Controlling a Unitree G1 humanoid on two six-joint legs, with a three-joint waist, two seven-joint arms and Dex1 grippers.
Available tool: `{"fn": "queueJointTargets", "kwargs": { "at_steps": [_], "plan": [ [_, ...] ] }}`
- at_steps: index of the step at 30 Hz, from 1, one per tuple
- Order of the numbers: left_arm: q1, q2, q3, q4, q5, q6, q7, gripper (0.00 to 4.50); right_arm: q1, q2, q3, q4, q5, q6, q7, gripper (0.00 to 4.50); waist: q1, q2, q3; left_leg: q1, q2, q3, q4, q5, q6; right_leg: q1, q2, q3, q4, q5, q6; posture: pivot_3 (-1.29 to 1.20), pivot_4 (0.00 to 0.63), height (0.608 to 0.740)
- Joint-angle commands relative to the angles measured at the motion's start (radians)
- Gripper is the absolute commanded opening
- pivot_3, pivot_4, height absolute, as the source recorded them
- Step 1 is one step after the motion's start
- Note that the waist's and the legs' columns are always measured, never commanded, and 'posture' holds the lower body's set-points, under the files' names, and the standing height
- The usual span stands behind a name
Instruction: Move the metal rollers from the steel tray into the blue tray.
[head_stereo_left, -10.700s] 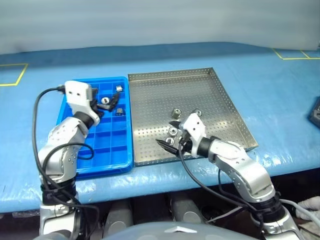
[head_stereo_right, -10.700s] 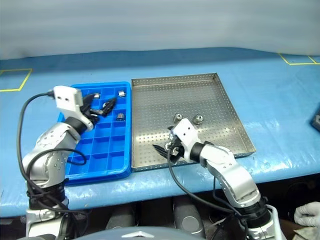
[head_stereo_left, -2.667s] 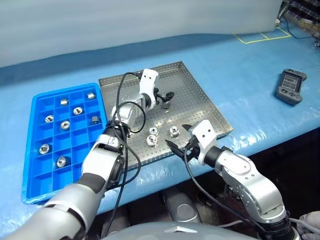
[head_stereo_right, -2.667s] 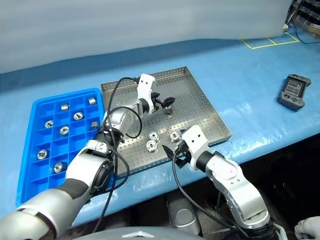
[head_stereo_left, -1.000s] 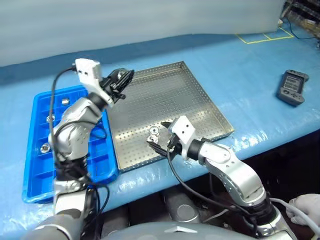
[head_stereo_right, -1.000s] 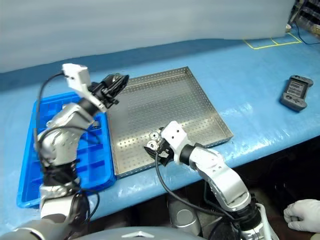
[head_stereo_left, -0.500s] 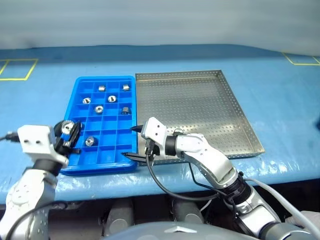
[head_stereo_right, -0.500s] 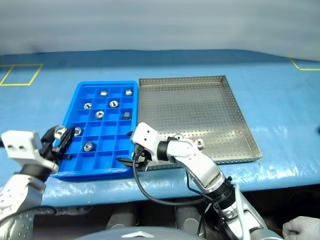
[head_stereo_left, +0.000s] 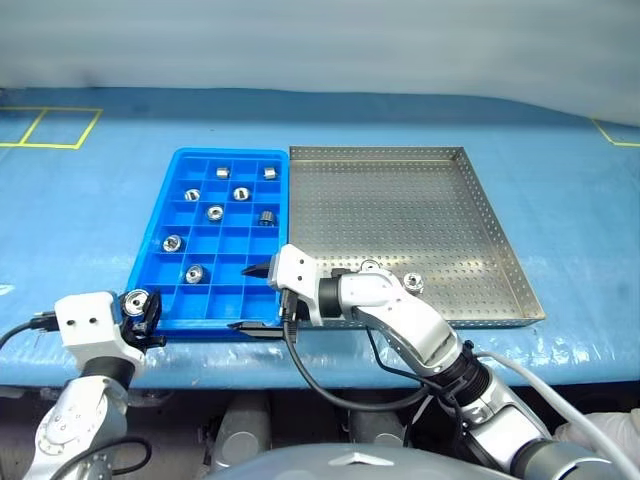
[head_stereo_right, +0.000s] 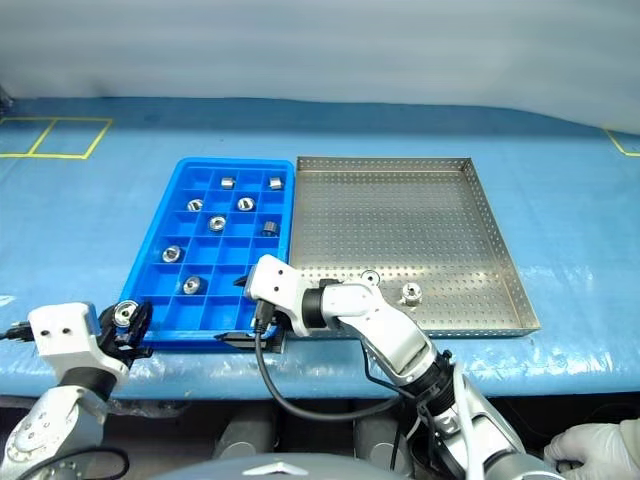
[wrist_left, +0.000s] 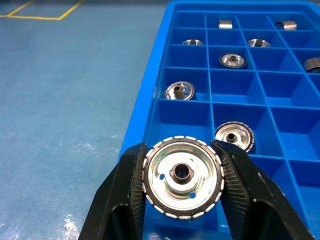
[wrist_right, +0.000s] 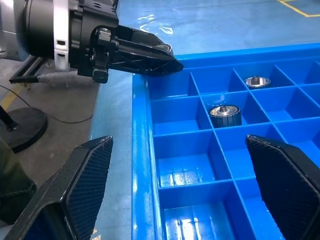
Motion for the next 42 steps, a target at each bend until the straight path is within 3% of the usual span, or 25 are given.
{"fn": "queueJointTargets", "kwargs": {
  "at_steps": [1,8,13,18,23,30,42],
  "plan": [
    [-0.027,-0.008,0.022,0.011,0.001,0.033,0.036,2.06,0.017,0.0,-0.024,-0.051,0.003,0.001,-0.017,4.5,-0.001,0.0,0.0,0.0,0.0,0.0,0.0,0.0,0.0,0.0,0.0,0.0,0.0,0.0,0.0,0.15,0.15,0.74],
    [-0.104,0.002,0.006,0.027,-0.025,0.026,0.012,4.4,0.064,-0.034,-0.077,-0.104,0.01,0.035,-0.059,4.5,-0.013,0.0,0.0,0.0,0.0,0.0,0.0,0.0,0.0,0.0,0.0,0.0,0.0,0.0,0.0,0.09,0.15,0.74],
    [-0.174,0.007,-0.045,0.024,-0.004,-0.068,-0.026,4.46,0.087,-0.073,-0.151,-0.138,0.016,0.062,-0.089,4.5,-0.022,0.0,0.0,0.0,0.0,0.0,0.001,0.0,0.0,0.0,0.0,0.0,0.0,0.0,0.0,0.06,0.15,0.74],
    [-0.213,0.033,-0.187,0.035,0.08,-0.218,-0.083,4.46,0.124,-0.133,-0.238,-0.161,-0.001,0.099,-0.141,4.5,-0.029,0.0,0.0,-0.001,-0.001,0.001,0.001,0.0,0.0,0.0,-0.001,0.001,-0.001,0.0,0.0,0.02,0.15,0.74],
    [-0.218,0.055,-0.293,0.055,0.066,-0.295,-0.179,4.46,0.186,-0.188,-0.305,-0.186,-0.012,0.128,-0.187,4.5,-0.048,0.0,0.0,-0.001,0.0,0.001,0.0,0.0,0.0,0.0,0.0,0.001,-0.001,0.0,0.0,-0.03,0.15,0.74],
    [-0.212,0.106,-0.368,0.088,0.045,-0.308,-0.279,4.46,0.266,-0.218,-0.368,-0.24,-0.008,0.18,-0.239,4.5,-0.088,0.0,0.0,-0.001,0.0,0.002,0.0,0.0,0.0,0.0,0.0,0.002,0.0,0.0,0.0,-0.07,0.15,0.74],
    [-0.218,0.133,-0.415,0.119,0.056,-0.311,-0.313,4.46,0.327,-0.213,-0.413,-0.205,-0.011,0.198,-0.296,4.5,-0.115,0.0,0.0,0.0,0.0,0.002,0.0,0.0,0.0,0.0,0.0,0.002,0.0,0.0,0.0,-0.08,0.15,0.74]
  ]
}}
